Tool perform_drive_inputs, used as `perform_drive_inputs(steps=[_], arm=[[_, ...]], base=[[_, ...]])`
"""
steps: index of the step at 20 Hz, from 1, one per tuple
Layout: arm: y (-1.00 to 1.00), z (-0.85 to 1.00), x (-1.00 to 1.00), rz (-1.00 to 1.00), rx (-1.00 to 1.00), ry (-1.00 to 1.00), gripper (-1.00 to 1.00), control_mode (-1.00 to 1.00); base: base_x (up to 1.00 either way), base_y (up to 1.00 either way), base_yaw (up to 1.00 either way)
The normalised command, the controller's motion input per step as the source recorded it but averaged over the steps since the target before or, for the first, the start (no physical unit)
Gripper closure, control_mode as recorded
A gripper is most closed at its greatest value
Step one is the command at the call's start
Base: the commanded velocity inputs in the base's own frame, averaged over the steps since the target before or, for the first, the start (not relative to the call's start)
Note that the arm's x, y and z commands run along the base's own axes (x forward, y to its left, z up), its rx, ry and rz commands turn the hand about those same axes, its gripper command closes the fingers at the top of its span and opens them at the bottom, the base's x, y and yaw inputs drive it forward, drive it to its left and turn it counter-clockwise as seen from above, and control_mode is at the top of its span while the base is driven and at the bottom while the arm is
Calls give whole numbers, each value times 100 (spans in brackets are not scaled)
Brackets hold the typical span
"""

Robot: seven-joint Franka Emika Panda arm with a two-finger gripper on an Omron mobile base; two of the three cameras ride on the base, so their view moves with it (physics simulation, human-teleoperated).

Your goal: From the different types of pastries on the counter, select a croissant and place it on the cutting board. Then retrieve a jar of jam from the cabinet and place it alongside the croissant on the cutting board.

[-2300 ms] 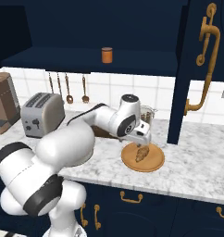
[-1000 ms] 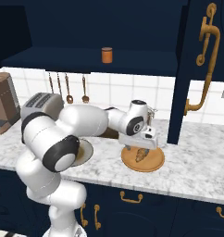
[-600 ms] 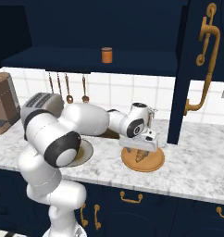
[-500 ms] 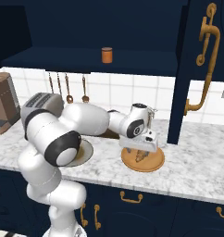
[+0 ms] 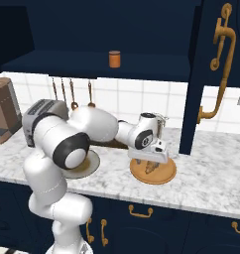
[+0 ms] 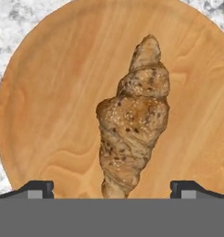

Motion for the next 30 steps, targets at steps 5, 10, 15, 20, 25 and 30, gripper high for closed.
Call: perform_drive_inputs(steps=[5,10,15,20,25,30], arm=[[-21,-14,15,0,0,0,-100,-100],[-18,-18,5,0,0,0,-100,-100],[7,-9,10,0,-2,0,100,-100],[2,7,0,0,0,0,100,-100],[30,94,1,0,-3,-7,100,-100],[79,59,36,0,-10,-12,100,-100]], base=[[0,0,0],[0,0,0],[0,0,0],[0,0,0],[0,0,0],[0,0,0]])
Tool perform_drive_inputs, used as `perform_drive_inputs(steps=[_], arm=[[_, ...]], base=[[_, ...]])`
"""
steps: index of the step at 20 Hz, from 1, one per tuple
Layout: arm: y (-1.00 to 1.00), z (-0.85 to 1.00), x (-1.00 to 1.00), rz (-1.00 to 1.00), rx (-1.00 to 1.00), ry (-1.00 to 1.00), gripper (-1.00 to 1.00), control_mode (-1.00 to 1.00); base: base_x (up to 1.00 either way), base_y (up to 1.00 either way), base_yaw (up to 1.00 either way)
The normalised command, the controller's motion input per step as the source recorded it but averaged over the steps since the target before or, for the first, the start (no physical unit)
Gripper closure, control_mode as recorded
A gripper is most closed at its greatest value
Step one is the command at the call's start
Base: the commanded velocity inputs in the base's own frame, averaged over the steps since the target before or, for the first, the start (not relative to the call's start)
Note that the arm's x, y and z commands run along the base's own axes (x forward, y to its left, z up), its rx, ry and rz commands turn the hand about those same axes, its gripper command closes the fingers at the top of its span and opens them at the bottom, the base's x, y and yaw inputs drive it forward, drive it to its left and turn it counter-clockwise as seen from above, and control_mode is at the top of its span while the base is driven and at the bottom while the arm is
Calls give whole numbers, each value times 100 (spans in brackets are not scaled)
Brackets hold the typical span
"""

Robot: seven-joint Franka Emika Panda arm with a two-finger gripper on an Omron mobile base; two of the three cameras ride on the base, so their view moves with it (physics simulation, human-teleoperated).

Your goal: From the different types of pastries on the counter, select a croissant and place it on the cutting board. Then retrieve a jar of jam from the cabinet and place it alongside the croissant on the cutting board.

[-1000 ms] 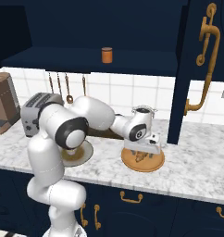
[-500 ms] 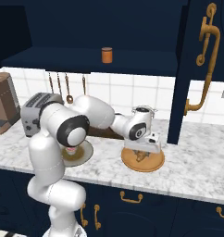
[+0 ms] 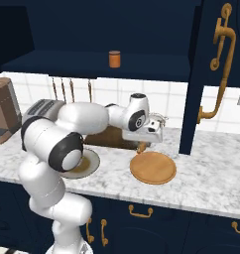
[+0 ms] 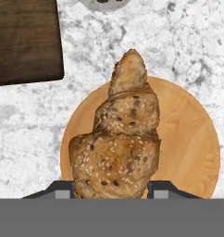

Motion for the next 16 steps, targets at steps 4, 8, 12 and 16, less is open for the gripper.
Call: perform_drive_inputs(steps=[4,8,12,16], arm=[[65,11,55,0,-4,-12,100,-100],[47,0,70,0,0,-7,100,-100],[17,0,20,0,0,-1,100,-100],[11,0,39,0,0,0,100,-100]], base=[[0,0,0],[0,0,0],[0,0,0],[0,0,0]])
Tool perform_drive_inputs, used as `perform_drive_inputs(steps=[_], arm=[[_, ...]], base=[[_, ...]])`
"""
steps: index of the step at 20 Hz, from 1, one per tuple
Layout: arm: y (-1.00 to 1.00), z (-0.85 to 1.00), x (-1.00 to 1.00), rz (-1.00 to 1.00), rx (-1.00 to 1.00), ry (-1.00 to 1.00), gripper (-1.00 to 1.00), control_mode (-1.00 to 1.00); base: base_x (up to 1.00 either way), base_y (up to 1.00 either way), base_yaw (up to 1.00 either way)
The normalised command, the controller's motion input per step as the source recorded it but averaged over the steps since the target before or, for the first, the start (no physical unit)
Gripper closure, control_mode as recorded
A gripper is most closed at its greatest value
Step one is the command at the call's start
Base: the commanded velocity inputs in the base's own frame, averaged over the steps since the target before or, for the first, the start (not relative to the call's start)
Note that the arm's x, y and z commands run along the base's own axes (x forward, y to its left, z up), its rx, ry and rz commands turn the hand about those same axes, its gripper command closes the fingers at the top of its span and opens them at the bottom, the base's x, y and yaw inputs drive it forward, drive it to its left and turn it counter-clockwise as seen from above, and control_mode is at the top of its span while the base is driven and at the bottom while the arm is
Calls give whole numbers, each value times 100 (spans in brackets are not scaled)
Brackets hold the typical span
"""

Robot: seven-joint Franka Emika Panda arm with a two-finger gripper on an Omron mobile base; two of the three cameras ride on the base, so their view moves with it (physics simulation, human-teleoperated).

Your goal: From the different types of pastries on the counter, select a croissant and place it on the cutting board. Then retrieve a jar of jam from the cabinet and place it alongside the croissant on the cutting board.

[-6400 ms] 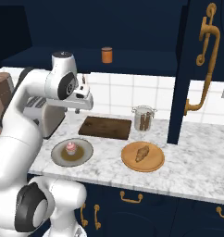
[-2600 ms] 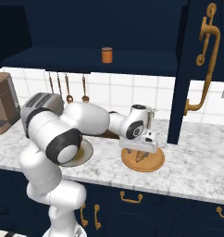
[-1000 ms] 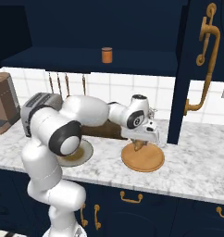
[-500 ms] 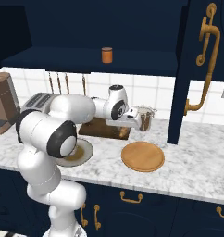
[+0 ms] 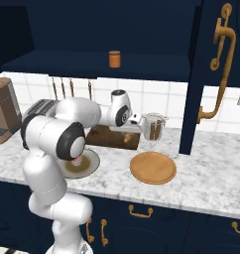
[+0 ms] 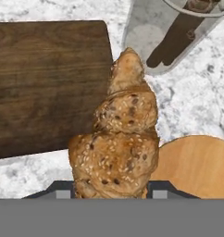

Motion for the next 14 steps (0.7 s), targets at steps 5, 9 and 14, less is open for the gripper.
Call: perform_drive_inputs(steps=[5,9,14], arm=[[25,-8,75,0,0,0,100,-100],[9,-29,52,0,0,0,100,-100],[11,-66,17,0,0,0,100,-100]], base=[[0,0,0],[0,0,0],[0,0,0]])
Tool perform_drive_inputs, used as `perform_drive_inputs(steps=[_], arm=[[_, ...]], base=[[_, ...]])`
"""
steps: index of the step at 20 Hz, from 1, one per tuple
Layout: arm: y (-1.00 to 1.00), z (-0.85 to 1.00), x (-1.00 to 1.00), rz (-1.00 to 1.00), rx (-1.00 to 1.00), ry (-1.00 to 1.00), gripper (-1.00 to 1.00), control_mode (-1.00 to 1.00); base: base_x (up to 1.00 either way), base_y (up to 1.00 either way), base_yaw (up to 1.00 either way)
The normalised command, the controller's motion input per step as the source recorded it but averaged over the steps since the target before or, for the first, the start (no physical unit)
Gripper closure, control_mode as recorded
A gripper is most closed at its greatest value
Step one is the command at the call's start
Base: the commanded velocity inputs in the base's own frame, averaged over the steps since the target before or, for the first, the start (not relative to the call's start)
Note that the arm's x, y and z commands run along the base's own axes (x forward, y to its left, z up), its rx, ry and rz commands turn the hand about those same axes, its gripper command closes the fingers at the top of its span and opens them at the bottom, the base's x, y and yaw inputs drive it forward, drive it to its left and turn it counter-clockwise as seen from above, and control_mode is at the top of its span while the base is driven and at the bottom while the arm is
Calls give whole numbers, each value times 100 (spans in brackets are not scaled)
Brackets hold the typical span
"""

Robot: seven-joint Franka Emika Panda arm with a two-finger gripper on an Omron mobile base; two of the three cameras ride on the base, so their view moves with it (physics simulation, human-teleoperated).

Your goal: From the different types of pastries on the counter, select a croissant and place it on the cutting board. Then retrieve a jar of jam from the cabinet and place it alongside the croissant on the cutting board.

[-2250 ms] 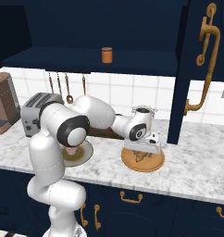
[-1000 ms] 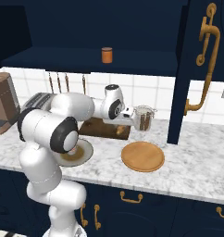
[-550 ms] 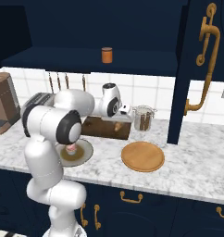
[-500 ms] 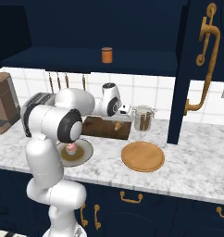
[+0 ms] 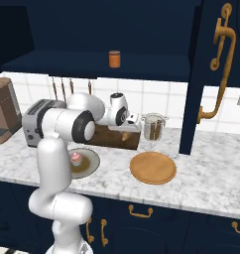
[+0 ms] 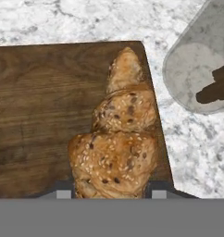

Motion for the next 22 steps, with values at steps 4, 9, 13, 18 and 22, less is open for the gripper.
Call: perform_drive_inputs(steps=[4,9,13,18,22], arm=[[2,-23,18,0,0,-2,100,-100],[1,2,23,0,0,-1,-100,-100],[0,11,14,0,0,-1,-100,-100],[0,10,10,0,0,-1,-100,-100],[0,51,1,0,0,-8,-100,-100]], base=[[0,0,0],[0,0,0],[0,0,0],[0,0,0],[0,0,0]])
